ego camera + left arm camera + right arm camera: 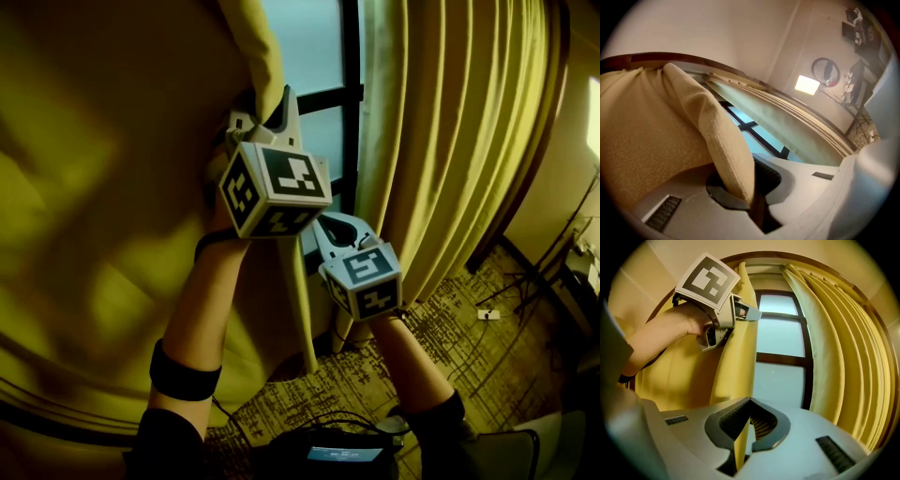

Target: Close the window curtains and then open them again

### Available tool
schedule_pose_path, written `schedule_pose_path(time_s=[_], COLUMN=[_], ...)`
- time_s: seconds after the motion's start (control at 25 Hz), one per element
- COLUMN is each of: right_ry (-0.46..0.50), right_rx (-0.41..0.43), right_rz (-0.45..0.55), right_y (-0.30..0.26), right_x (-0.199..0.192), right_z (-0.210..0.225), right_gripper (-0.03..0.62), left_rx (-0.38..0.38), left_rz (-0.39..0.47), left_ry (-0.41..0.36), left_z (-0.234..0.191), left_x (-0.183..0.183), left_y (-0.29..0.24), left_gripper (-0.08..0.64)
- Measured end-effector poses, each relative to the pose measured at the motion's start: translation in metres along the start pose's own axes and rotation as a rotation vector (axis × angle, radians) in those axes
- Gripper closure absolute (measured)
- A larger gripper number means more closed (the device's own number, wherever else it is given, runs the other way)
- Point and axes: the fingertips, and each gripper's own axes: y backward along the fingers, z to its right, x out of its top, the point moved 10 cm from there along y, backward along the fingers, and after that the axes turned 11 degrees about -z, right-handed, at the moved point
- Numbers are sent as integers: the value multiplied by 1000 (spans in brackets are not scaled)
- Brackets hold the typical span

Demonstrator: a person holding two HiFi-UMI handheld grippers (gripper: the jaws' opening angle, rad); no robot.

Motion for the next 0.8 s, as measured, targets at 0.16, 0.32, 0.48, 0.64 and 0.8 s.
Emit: schedule_pose_path(time_s=[0.16,0.32,0.48,0.64,0.8], right_ry=[-4,11,25,62,55], right_rx=[24,58,102,153,210], right_rz=[-1,-6,16,26,46], right_y=[4,10,15,20,31], right_x=[-8,-18,-20,-23,-27], right_z=[22,43,69,95,122], right_gripper=[577,577,577,577,577], left_rx=[23,51,72,109,152], left_rz=[-8,-37,-64,-103,-141], left_ry=[-13,-12,-20,-18,-25], left_z=[17,34,49,65,85], left_x=[11,16,30,48,68], left_y=[-9,-18,-23,-33,-34], left_gripper=[546,546,545,545,545])
